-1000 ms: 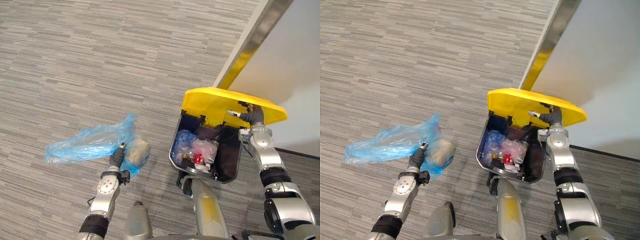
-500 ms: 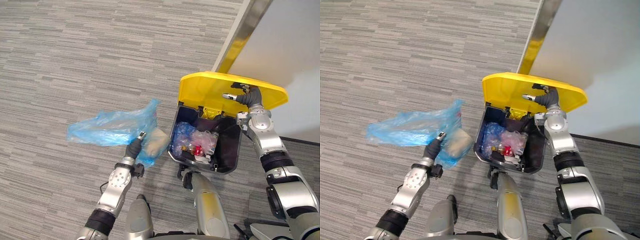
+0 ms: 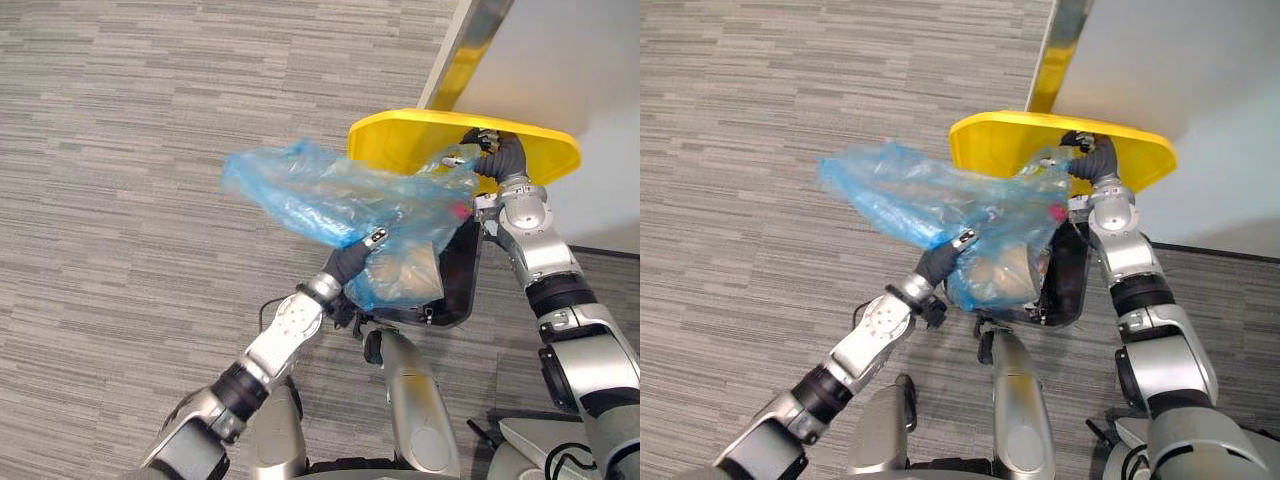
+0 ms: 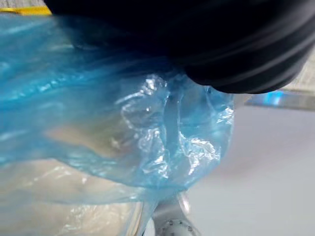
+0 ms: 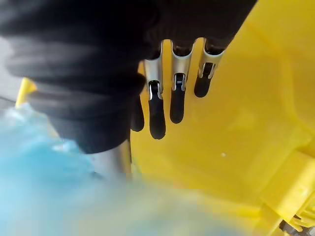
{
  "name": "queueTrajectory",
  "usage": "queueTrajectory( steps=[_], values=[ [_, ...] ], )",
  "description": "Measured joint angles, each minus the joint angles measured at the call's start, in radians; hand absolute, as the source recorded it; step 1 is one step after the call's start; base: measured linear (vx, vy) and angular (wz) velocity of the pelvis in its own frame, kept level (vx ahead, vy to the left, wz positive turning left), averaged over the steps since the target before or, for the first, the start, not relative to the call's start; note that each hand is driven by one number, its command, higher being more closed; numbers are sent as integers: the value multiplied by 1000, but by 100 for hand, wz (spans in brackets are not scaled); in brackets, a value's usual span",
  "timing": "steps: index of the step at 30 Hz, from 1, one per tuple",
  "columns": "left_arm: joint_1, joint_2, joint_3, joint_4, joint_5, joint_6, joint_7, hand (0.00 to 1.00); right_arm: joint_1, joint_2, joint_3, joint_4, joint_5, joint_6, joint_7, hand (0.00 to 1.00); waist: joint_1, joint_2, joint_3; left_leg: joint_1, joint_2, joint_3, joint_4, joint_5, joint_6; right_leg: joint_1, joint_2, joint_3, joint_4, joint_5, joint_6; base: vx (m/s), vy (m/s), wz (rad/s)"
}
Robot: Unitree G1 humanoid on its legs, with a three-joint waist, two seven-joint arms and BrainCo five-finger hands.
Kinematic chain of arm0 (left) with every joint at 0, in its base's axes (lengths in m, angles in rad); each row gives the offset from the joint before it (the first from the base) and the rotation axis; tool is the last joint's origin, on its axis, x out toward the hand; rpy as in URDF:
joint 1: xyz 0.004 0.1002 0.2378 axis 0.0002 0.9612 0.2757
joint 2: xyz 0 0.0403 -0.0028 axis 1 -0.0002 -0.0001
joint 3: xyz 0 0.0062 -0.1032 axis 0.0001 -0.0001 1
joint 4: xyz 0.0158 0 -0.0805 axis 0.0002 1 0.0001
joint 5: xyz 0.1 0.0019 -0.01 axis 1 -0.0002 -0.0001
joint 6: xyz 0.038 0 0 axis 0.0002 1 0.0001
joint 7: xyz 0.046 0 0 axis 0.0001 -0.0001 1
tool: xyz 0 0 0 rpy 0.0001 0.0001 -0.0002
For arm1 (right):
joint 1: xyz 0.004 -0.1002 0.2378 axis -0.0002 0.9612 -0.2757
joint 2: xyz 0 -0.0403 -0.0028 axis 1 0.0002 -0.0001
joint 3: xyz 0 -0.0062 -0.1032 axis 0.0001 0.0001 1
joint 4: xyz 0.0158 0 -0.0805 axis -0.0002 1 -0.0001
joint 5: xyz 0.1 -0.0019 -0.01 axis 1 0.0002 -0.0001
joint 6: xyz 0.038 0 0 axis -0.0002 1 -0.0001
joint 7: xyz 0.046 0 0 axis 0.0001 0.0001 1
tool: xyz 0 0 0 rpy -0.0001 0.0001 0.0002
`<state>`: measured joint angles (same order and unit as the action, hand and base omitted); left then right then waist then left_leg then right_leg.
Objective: Gather rubbish on tea table into small bin, then transfer packed bag to large trash can.
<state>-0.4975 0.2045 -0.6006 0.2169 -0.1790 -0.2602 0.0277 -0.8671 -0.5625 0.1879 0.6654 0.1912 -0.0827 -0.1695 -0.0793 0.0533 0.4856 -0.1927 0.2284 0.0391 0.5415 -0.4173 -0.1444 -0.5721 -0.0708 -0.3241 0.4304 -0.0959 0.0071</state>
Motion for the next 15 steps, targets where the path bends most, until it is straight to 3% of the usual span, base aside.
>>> queueTrajectory(
  steps=[5, 9, 15],
  values=[
    [-158, -23, -39, 228, 45, 34, 34, 100, -87, -1, 26, -21, 4, 0, -1, 0, -2, -12, 11, -111, 3, 15, 94, -32, -9, -90, 7, 27, 7, 31, 15, -81, 11, -17],
    [-253, -70, -67, 349, 78, 71, 58, 100, -95, 29, 46, -161, 6, 0, -3, 0, 11, -19, 25, -191, 39, 39, 171, -58, -20, -166, 33, 40, 28, 39, 19, -46, -44, -25],
    [-380, -128, -62, 468, 157, 80, 58, 100, -167, 94, 96, -301, 21, 0, -4, 0, 12, -29, 39, -308, 80, 55, 276, -92, -32, -275, 47, 40, 69, 38, 18, -40, -63, -19]
  ],
)
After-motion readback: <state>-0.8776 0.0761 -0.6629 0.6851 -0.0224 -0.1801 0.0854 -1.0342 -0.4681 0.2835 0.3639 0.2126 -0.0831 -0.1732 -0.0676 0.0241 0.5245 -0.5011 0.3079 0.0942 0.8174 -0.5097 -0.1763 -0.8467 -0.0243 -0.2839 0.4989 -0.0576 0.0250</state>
